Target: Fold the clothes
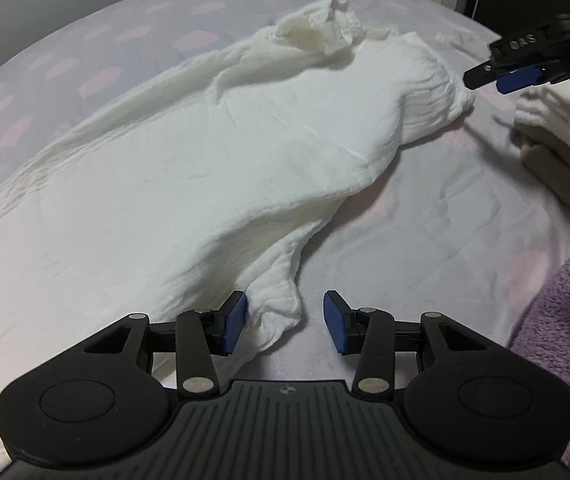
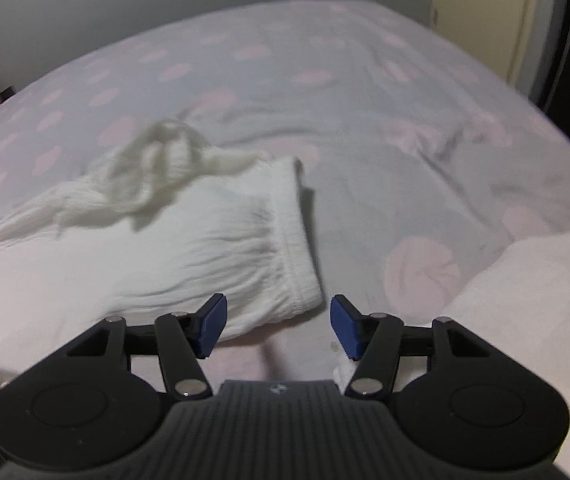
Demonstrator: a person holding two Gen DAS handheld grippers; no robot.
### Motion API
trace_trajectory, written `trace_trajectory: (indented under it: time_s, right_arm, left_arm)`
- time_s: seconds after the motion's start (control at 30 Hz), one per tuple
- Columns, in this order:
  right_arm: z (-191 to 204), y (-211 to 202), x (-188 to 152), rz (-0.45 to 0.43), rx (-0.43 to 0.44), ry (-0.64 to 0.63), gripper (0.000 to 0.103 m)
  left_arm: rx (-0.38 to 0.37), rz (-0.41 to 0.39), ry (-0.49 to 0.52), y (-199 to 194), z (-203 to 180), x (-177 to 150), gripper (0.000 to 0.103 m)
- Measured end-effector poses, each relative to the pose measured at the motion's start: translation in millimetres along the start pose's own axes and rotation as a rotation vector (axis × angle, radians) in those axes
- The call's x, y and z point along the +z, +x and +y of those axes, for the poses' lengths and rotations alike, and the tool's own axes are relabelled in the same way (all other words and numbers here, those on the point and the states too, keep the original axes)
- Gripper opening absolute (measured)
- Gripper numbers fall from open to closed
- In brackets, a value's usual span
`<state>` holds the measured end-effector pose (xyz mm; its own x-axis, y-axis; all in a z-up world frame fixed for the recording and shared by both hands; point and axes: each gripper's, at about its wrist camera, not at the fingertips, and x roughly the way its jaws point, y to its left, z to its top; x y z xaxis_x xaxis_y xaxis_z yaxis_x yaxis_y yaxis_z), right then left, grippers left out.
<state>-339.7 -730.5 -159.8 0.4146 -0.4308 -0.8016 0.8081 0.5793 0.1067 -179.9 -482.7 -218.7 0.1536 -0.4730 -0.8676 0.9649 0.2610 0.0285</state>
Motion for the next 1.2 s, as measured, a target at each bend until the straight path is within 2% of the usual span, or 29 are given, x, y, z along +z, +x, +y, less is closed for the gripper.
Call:
trace_trajectory:
  time_s: [0.13,0.17,0.2,0.23,0.27,0.3,0.37,0.5,0.6,0.67,0.73,0.77,0.87,0.9,0.93,1.0,1.2]
  right_arm:
    - [-7.9,22.9,1.3,0.025,0.011,0.057,0.067]
    - [-9.9,28.6,1.6,0.032,0.013,0.071,0.067]
    - [-11.9,34.3,2.0,0.038,0.016,0.085,0.067]
    - [-13.9,40.0,2.3,0.044,0.019,0.1,0.059]
    - [-15.9,45.8,2.6,0.051,0.021,0.114,0.052]
    - [-17.9,51.5,3.0,0.057,0.024,0.128,0.04]
    - [-18.5,44.7,6.6,0.03,0.016,0.128,0.028]
    - [-22.4,31.3,13.2,0.002,-0.029,0.096,0.026]
    - [-23.6,39.0,8.7,0.029,-0.042,0.075,0.027]
    - [-23.5,45.1,5.3,0.043,-0.05,0.062,0.028]
    - [-24.7,39.4,5.8,0.032,-0.053,0.082,0.044]
    - [-24.6,33.2,6.4,0.021,-0.054,0.09,0.048]
    - [-17.1,5.9,5.5,-0.031,-0.062,0.058,0.051]
    - [-13.8,-3.1,4.8,-0.049,-0.063,0.045,0.056]
    - [-8.4,-13.2,2.4,-0.067,-0.046,0.037,0.067]
    - [5.4,-35.5,-4.6,-0.101,0.005,0.018,0.078]
    - [65.3,-72.4,-33.7,-0.108,0.156,-0.032,0.078]
  left_arm:
    - [0.019,0.017,0.027,4.8,-3.2,3.0,0.04]
    - [0.024,0.02,0.031,4.6,-2.8,3.3,0.037]
    - [0.028,0.024,0.035,4.4,-2.4,3.6,0.029]
    - [0.032,0.027,0.039,4.1,-1.8,3.9,0.025]
    - [0.033,0.031,0.042,3.3,0.4,4.1,0.016]
    - [0.029,0.036,0.045,2.2,2.9,4.2,0.011]
    - [-0.031,0.048,0.026,-3.2,12.6,2.6,0.009]
    - [-0.107,0.107,0.036,-11.0,19.9,-0.9,0.007]
    - [-0.093,0.109,0.014,-4.5,20.5,-2.5,0.009]
    - [-0.116,0.11,-0.034,-2.8,23.3,-2.6,0.013]
    - [-0.131,0.104,-0.024,-9.2,22.0,-2.1,0.02]
    - [-0.132,0.1,-0.015,-13.6,21.5,-2.6,0.025]
    - [-0.126,0.07,-0.039,-34.9,29.3,-5.6,0.037]
    - [-0.124,0.057,-0.059,-43.2,34.2,-6.9,0.041]
    - [-0.119,0.039,-0.09,-53.4,42.2,-8.8,0.041]
    - [-0.108,0.002,-0.152,-73.8,58.3,-12.9,0.047]
    - [0.018,-0.122,-0.258,-146.1,117.4,-28.3,0.058]
